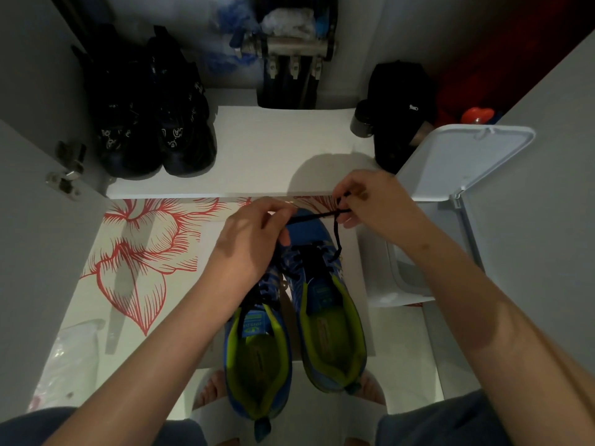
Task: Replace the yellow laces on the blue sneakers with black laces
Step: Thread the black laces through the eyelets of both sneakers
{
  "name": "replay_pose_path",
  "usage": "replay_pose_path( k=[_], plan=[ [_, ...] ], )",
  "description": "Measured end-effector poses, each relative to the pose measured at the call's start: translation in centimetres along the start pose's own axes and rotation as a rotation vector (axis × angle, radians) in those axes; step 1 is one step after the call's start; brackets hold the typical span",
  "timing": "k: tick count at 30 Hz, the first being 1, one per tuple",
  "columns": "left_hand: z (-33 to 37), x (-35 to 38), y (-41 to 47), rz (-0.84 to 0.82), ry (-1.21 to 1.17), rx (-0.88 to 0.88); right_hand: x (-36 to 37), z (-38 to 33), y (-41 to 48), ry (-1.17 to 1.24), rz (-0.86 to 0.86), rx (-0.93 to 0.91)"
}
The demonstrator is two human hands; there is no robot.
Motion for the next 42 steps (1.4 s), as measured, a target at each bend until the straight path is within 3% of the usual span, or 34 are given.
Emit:
replay_pose_path(
  k=[6, 10, 15, 19, 26, 33, 40, 42],
  plan=[
    [-0.3, -0.1, 0.0, 0.025, -0.036, -0.050, -0.7, 0.7, -0.2, -0.242, -0.084, 0.020],
    [-0.1, 0.0, -0.4, -0.004, -0.060, -0.017, -1.1, 0.2, -0.4, -0.239, -0.027, -0.118],
    [-0.4, 0.4, -0.6, -0.018, 0.021, -0.016, 0.7, 0.7, -0.8, -0.289, -0.442, -0.130],
    [-0.7, 0.2, 0.0, -0.053, 0.103, -0.068, 1.5, 1.4, -1.1, -0.366, -0.576, -0.171],
    [-1.1, 0.2, -0.4, -0.011, 0.406, -0.041, 4.6, 2.3, -1.3, -0.589, -0.608, -0.192],
    [-2.1, 2.3, -1.7, -0.339, 0.591, -0.251, 5.3, 2.5, -1.3, -0.598, -0.548, -0.209],
    [-2.3, 2.8, -1.8, -0.348, 0.660, -0.242, 2.0, 3.0, -0.5, -0.210, -0.458, 0.025],
    [-2.3, 2.8, -1.8, -0.373, 0.639, -0.240, 1.3, 3.4, -0.5, -0.211, -0.428, 0.099]
  ],
)
Point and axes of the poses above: each hand's wrist, its own y-axis towards the middle knuckle, its own x-axis out of the palm, z = x × y, the point moved 2 cm from there along y, towards the middle knuckle
